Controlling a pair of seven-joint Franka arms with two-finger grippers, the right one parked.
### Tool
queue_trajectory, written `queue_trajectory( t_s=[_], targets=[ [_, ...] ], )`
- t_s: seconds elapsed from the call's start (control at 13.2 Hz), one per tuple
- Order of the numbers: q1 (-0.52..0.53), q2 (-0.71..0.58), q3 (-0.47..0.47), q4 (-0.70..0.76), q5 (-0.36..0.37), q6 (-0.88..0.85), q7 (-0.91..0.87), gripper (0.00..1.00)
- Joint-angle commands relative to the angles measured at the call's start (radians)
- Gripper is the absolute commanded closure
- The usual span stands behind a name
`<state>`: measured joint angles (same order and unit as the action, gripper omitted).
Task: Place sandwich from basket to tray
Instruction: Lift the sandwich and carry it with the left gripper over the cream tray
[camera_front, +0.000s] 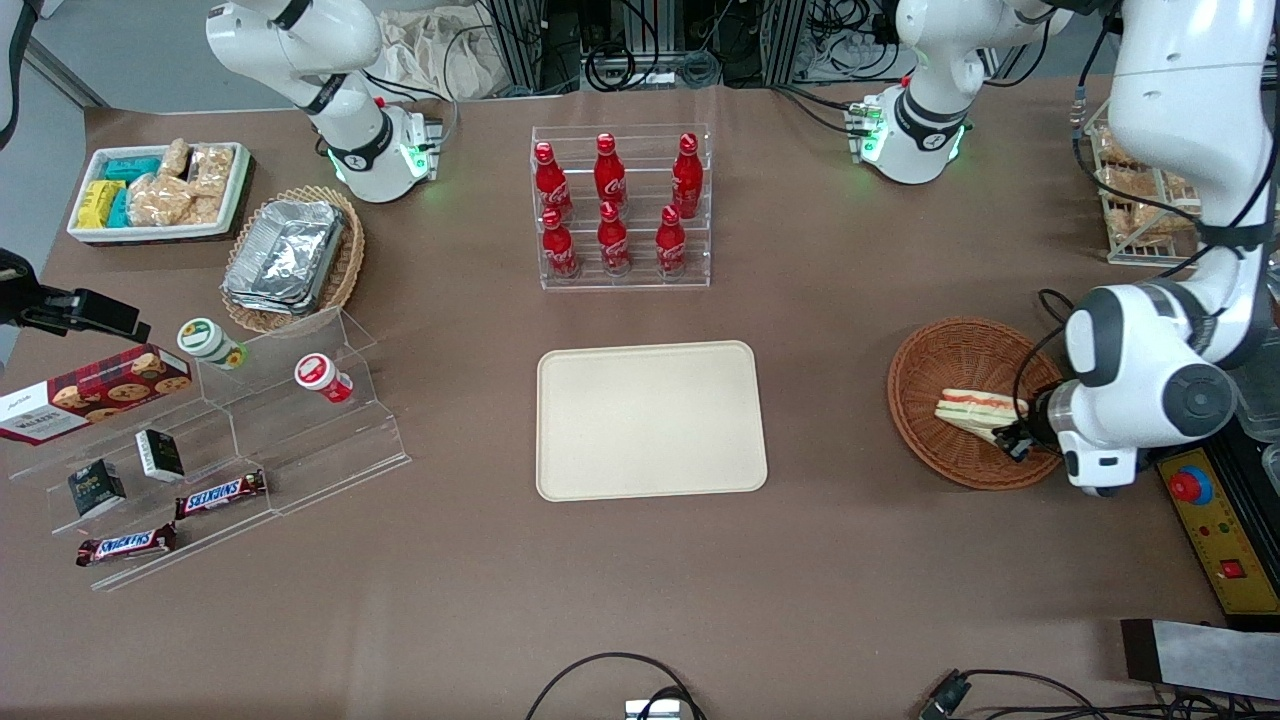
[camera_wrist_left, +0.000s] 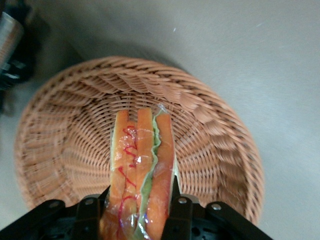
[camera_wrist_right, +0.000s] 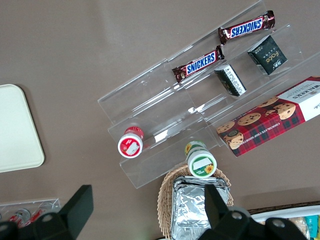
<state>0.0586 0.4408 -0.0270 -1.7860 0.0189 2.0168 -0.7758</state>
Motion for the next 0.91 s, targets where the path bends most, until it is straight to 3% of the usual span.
queue_trajectory(
  t_s=[0.0,0.3,0.53,0.83],
  targets=[
    [-0.006,-0.025,-0.037,0.137,0.000,-0.171,0.044,1.00],
    [-0.006,-0.024,-0.207,0.342,-0.013,-0.358,0.119,1.00],
    [-0.022,0.077,-0.393,0.422,-0.002,-0.269,0.118,1.00],
    [-0.193,0.235,-0.407,0.425,0.018,-0.219,0.138,1.00]
  ],
)
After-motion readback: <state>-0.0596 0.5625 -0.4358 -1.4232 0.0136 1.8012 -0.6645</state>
